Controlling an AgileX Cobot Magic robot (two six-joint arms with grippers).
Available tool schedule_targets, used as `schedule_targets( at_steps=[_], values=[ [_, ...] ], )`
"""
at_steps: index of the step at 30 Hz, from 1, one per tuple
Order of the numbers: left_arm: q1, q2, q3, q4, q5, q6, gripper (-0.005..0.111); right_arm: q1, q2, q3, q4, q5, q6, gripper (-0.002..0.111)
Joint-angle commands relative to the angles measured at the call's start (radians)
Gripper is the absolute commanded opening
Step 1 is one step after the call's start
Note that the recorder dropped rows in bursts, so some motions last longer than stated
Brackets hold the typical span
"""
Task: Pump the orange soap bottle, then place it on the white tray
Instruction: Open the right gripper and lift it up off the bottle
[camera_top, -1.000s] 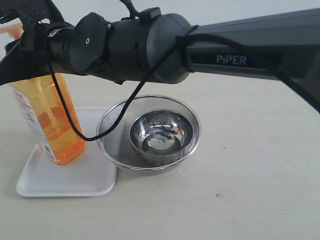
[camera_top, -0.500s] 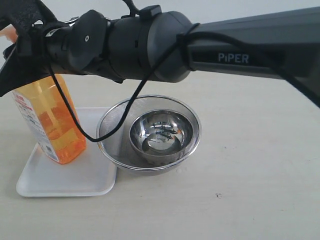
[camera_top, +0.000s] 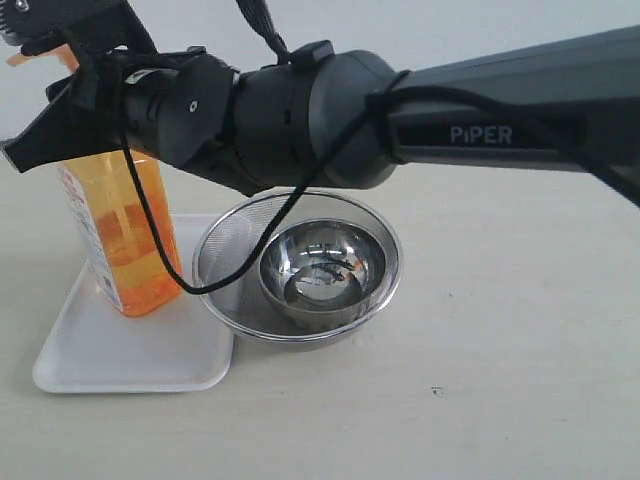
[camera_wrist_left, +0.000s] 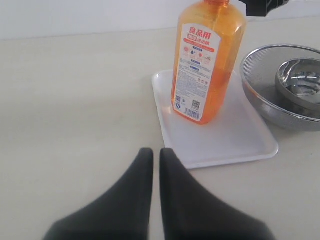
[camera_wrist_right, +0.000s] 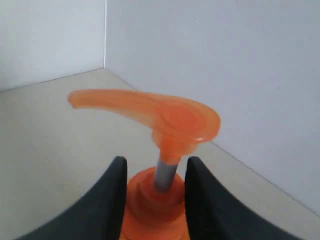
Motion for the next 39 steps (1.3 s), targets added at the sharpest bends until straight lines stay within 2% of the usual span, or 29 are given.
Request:
schedule_targets(
  at_steps=[1,3,5,8,10,14,25,32,35,36,39],
  values=[
    [-0.001,-0.006,0.004,-0.004,0.006,0.006,0.005,0.021,-0.001,0.017,0.032,-0.038,-0.041,0.0],
    [-0.001,-0.006,0.004,-0.004,0.006,0.002,0.005,0.05,-0.003,0.017,0.078,-0.097,-0.1,0.0],
    [-0.001,-0.006,0.004,-0.004,0.006,0.002,0.005,0.08,-0.003,0.017,0.211,-0.149,-0.247,0.0],
    [-0.001,-0.006,0.004,-0.004,0.004,0.002,0.005,0.142,-0.003,0.017,0.447,-0.354,-0.504,0.0],
    [-0.001,-0.006,0.004,-0.004,0.0,0.002,0.005,0.159,-0.003,0.017,0.486,-0.41,-0.533,0.0],
    [-0.001,-0.006,0.004,-0.004,-0.002,0.002,0.005,0.173,-0.003,0.017,0.486,-0.412,-0.524,0.0],
    [-0.001,-0.006,0.004,-0.006,-0.002,-0.002,0.005,0.173,-0.001,0.017,0.469,-0.477,-0.217,0.0],
    [-0.001,-0.006,0.004,-0.006,-0.002,-0.002,0.005,0.173,-0.001,0.017,0.467,-0.47,-0.222,0.0],
    [-0.001,-0.006,0.004,-0.006,-0.002,-0.002,0.005,0.173,-0.001,0.017,0.467,-0.468,-0.224,0.009],
    [-0.001,-0.006,0.004,-0.006,-0.002,-0.002,0.005,0.173,-0.001,0.017,0.471,-0.468,-0.224,0.022],
    [-0.001,-0.006,0.004,-0.004,-0.002,-0.002,0.005,0.173,-0.001,0.017,0.488,-0.463,-0.219,0.046]
  ],
)
